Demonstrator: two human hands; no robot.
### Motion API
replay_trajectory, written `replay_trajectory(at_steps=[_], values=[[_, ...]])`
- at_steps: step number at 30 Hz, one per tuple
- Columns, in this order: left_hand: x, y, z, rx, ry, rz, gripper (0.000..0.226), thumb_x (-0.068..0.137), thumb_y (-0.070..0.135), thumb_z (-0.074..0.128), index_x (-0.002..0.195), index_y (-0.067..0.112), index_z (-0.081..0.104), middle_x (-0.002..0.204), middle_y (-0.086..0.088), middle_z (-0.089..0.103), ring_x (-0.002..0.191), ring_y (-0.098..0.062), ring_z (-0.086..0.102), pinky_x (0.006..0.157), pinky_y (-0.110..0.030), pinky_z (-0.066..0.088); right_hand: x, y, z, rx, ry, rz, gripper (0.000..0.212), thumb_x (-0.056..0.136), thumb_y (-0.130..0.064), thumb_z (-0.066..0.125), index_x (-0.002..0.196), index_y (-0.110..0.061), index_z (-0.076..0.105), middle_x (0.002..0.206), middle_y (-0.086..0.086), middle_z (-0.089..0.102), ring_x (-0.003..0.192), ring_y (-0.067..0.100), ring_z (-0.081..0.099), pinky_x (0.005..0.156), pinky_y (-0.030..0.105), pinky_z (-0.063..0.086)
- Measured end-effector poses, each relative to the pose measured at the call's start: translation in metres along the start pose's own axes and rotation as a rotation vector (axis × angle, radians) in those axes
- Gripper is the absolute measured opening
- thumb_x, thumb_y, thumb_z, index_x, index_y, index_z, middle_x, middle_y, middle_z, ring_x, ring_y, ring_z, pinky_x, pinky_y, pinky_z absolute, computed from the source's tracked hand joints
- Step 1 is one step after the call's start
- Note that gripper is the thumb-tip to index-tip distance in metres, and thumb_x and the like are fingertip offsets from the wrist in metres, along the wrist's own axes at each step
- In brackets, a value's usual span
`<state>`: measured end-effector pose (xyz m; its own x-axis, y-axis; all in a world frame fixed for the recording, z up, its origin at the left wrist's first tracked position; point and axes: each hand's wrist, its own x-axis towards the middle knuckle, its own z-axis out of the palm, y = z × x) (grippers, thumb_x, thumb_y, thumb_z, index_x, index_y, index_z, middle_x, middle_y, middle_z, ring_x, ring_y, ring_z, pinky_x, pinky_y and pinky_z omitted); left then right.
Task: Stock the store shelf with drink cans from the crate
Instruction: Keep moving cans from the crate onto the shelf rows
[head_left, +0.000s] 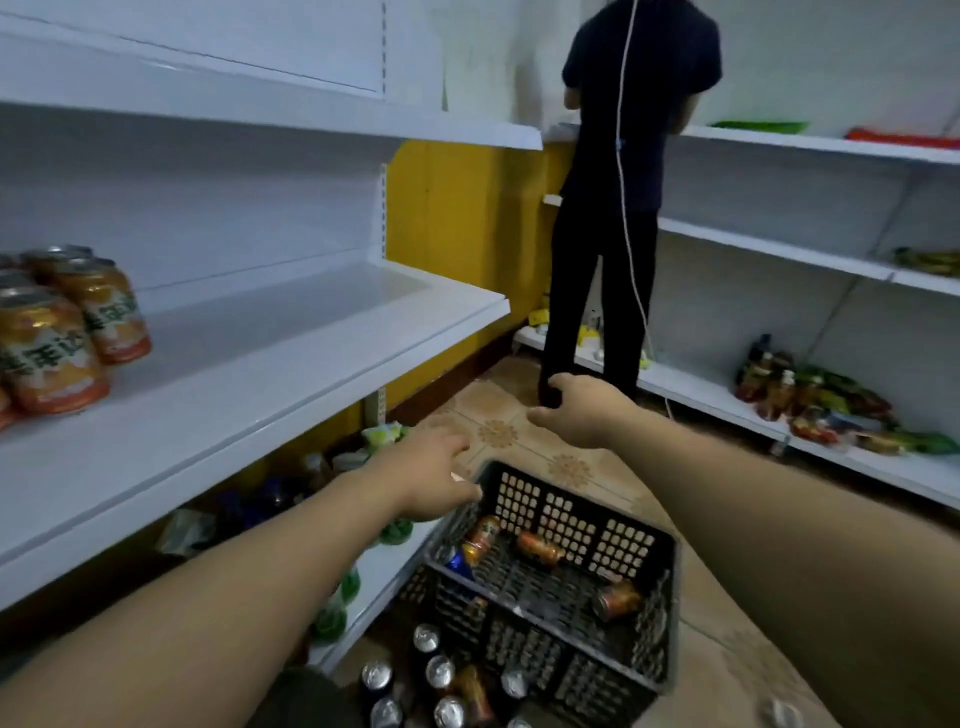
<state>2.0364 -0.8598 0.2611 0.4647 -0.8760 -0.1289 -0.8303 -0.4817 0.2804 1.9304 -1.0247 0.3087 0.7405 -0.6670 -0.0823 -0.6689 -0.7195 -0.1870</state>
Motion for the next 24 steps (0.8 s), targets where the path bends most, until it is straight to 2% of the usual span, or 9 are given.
replay_trajectory(at_steps=[5,8,13,16,21,24], values=[[0.052,0.038,0.056,0.126,-0.213,0.124,0.070,0.087,0.057,0.051,0.146,0.024,0.032,0.151,0.000,0.032,0.137,-0.023,0.030,0.110,-0.049,0.031,-0.007,0.086,0.030,-0.075,-0.087,0.150,0.072,0.092,-0.057,0.050,0.150,-0.020,0.029,0.150,0.009,0.039,0.132,0.030,0.042,0.104,0.041,0.042],[0.086,0.054,0.095,0.141,-0.286,0.160,0.068,0.087,0.056,0.051,0.144,0.023,0.034,0.150,-0.001,0.032,0.136,-0.024,0.030,0.109,-0.048,0.032,0.002,0.132,0.062,-0.078,-0.168,0.223,0.073,0.093,-0.056,0.048,0.152,-0.020,0.025,0.153,0.008,0.035,0.135,0.030,0.038,0.106,0.038,0.038],[0.148,0.063,0.165,0.131,-0.447,0.158,0.071,0.088,0.057,0.050,0.147,0.023,0.029,0.153,-0.002,0.028,0.138,-0.025,0.029,0.110,-0.044,0.032,0.038,0.200,0.126,-0.046,-0.320,0.302,0.062,0.090,-0.057,0.052,0.139,-0.021,0.041,0.138,0.007,0.049,0.121,0.028,0.049,0.096,0.036,0.045],[0.187,0.054,0.202,0.122,-0.515,0.112,0.072,0.089,0.055,0.051,0.148,0.022,0.026,0.155,-0.003,0.024,0.141,-0.025,0.026,0.111,-0.038,0.030,0.071,0.231,0.174,0.009,-0.439,0.338,0.061,0.092,-0.055,0.051,0.139,-0.018,0.040,0.135,0.010,0.049,0.116,0.029,0.052,0.096,0.040,0.047],[0.249,0.008,0.264,0.058,-0.571,0.003,0.061,0.082,0.050,0.061,0.137,0.028,0.043,0.140,-0.001,0.045,0.123,-0.023,0.048,0.099,-0.036,0.043,0.128,0.264,0.267,0.102,-0.543,0.321,0.057,0.093,-0.052,0.051,0.137,-0.016,0.042,0.133,0.011,0.049,0.115,0.030,0.051,0.095,0.039,0.046],[0.279,-0.024,0.293,0.078,-0.592,-0.069,0.061,0.084,0.045,0.064,0.136,0.021,0.045,0.137,-0.006,0.048,0.120,-0.025,0.050,0.097,-0.030,0.042,0.159,0.265,0.323,0.144,-0.595,0.294,0.060,0.093,-0.052,0.050,0.139,-0.015,0.040,0.138,0.013,0.047,0.120,0.030,0.049,0.100,0.042,0.044]])
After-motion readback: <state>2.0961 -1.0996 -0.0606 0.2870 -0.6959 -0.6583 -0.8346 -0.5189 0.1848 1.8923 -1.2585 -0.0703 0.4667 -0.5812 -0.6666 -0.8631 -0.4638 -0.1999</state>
